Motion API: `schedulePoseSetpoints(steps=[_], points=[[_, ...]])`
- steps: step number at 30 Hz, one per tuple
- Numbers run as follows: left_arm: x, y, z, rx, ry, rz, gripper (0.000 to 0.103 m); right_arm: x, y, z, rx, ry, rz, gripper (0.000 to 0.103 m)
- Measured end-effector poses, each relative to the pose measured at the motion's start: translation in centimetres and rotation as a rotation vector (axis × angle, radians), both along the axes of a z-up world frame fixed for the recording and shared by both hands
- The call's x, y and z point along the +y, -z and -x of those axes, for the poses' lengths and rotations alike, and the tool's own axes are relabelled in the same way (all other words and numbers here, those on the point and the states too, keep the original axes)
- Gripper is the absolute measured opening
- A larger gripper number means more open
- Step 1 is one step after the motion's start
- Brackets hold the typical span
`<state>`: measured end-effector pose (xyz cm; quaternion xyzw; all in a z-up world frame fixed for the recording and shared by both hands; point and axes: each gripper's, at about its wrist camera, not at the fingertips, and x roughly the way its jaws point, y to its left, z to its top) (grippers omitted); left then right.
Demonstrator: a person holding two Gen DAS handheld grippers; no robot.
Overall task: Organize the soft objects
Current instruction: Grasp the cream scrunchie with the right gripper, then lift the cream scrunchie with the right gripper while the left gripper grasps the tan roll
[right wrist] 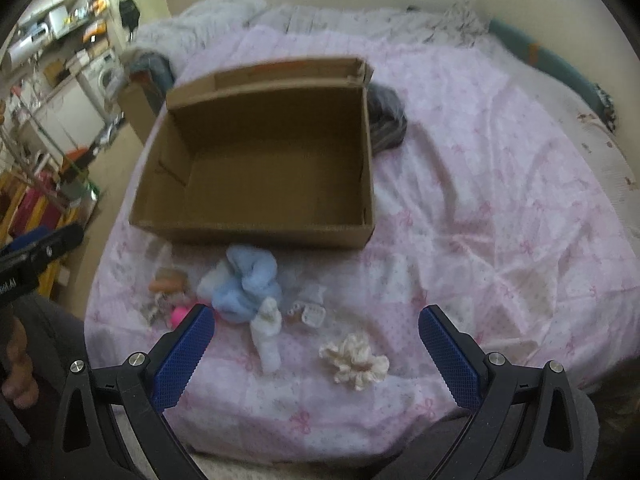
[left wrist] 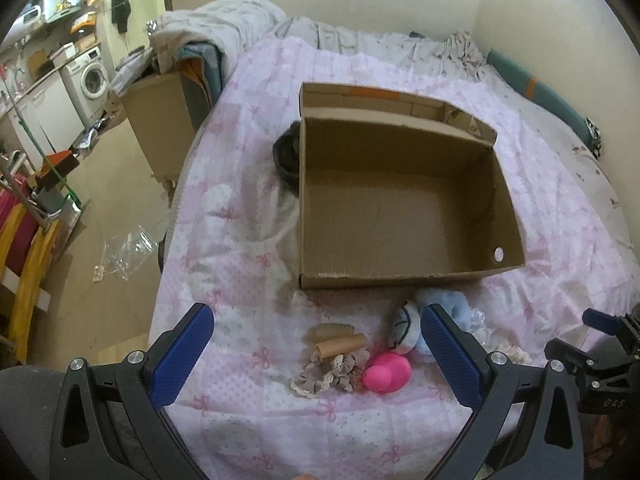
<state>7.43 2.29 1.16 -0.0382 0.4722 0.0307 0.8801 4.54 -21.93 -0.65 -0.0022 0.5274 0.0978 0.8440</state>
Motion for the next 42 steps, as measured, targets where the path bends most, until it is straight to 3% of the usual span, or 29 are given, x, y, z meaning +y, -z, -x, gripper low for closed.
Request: schedulePoseSetpoints(steps=[4,10,18,20,22,24,26,27,31,36,42], points=[[0.5,1.4,-0.1,0.017,-0.018,0.014,0.103,-0.9,1.9,-0.6,0.124,0.025,-0.058,0.103],[1.2,3.0,0.0,0.04,-0.041,0.031,0.103,-3.1,5.2,-0.7,0.208,0.153,-0.117,0.103],[1.9,4.1,-0.2,0.074,-0.067,0.048,0.103,-3.7,8.9,-1.8,0.331,0.184,-0.098,0.103],[2.2,4.3,-0.2,0.083,-0.08,0.047,0.103,-3.2,10.1,-2.3,0.357,0.178,-0.079,0.099],[2.6,4.5,-0.2,0.089,-0.099,0.044,0.103,-2.8,11.6,-2.9,0.39,0.178,-0.067,0.087],[3.3,4.7,-0.3,0.103,-0.119,0.058,0.103,-2.5,12.8,-3.2,0.412,0.179,-0.045,0.083],[4.2,5.1,-0.4,0.124,-0.146,0.085,0.103,-2.2,13.5,-3.3,0.416,0.182,-0.034,0.062],[4.5,5.2,-0.4,0.131,-0.155,0.091,0.103,-2.3,13.5,-3.3,0.414,0.189,-0.032,0.042],[5.2,5.6,-0.3,0.145,-0.178,0.111,0.103,-2.7,12.4,-3.1,0.367,0.188,-0.108,0.019],[5.0,5.7,-0.4,0.157,-0.175,0.112,0.103,-3.5,9.6,-2.9,0.286,0.154,-0.231,0.017],[4.8,6.0,-0.9,0.166,-0.167,0.118,0.103,-3.2,4.3,-3.0,0.116,0.042,-0.387,0.017]])
